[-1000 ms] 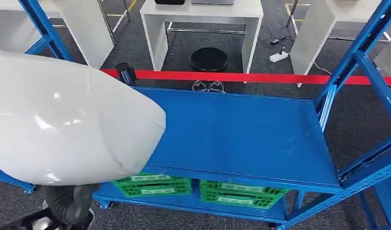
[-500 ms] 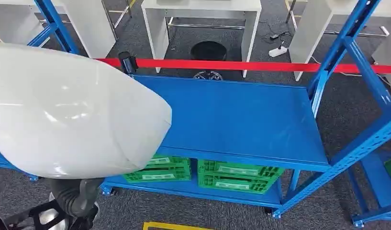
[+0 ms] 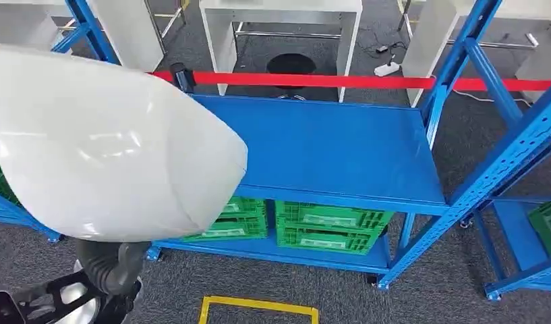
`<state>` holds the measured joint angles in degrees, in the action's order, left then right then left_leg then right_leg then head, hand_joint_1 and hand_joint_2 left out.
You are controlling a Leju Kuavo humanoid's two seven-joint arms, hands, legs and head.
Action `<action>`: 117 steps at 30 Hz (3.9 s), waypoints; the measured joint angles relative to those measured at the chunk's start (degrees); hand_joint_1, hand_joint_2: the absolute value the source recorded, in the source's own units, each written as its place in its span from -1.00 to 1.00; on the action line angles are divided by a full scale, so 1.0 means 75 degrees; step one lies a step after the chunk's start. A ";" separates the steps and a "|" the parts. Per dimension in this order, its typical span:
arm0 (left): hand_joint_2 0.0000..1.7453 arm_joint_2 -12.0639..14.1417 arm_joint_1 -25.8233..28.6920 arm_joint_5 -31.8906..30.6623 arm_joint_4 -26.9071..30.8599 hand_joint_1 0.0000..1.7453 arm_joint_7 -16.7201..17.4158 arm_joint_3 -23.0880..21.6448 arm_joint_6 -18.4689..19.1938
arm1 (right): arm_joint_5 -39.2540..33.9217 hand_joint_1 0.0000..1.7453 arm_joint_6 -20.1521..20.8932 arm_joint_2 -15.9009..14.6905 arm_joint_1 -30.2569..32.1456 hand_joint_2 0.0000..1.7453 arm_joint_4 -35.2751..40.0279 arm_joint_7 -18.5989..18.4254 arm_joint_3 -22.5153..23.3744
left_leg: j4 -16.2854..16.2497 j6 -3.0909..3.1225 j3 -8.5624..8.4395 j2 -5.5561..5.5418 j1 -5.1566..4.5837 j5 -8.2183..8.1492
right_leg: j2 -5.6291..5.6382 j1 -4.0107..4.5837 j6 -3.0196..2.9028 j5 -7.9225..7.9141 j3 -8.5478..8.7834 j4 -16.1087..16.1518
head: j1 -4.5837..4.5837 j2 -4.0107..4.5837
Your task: Take the parts from the cabinet and place them on the table.
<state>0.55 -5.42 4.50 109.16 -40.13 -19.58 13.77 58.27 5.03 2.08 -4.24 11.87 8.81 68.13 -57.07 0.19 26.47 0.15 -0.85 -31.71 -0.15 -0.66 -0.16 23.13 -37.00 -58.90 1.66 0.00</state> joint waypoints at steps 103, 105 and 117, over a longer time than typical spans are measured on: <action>1.00 0.0446 -0.1158 0.0288 -0.0257 1.00 0.0618 -0.0796 -0.0245 | 0.0160 -1.00 0.0449 -0.0154 0.0048 -1.00 -0.0032 -0.2058 0.0615 | -0.0267 0.0095 0.1033 -0.0807 0.0200 0.0730 | 0.0429 -0.0090 0.0214 0.0715 0.0615 -0.0242 | -0.0044 0.0000; 1.00 0.0419 -0.1311 0.0341 -0.0292 1.00 0.0668 -0.0796 -0.0265 | 0.0142 -1.00 0.0449 -0.0198 0.0034 -1.00 -0.0032 -0.2081 0.0615 | -0.0306 -0.0035 0.1118 -0.1008 0.0170 0.0752 | 0.0542 -0.0070 0.0201 0.0789 0.0630 -0.0078 | -0.0047 0.0000; 1.00 0.0583 -0.1139 0.0248 -0.0545 1.00 0.0041 -0.0801 -0.0691 | 0.0148 -1.00 0.0434 -0.0554 0.0153 -1.00 -0.0029 -0.1810 0.0586 | -0.1369 -0.0237 0.1569 0.0039 0.0174 0.0388 | -0.0669 0.0018 -0.0106 0.0758 0.0691 0.0005 | 0.0056 0.0000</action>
<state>4.92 -13.96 6.36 105.07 -39.82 -25.59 8.59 59.39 8.28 -2.08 -3.09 11.65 -4.76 72.52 -67.33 -1.59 38.23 0.44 0.46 -28.80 -5.16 -0.53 -0.96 28.82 -31.82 -58.86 2.08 0.00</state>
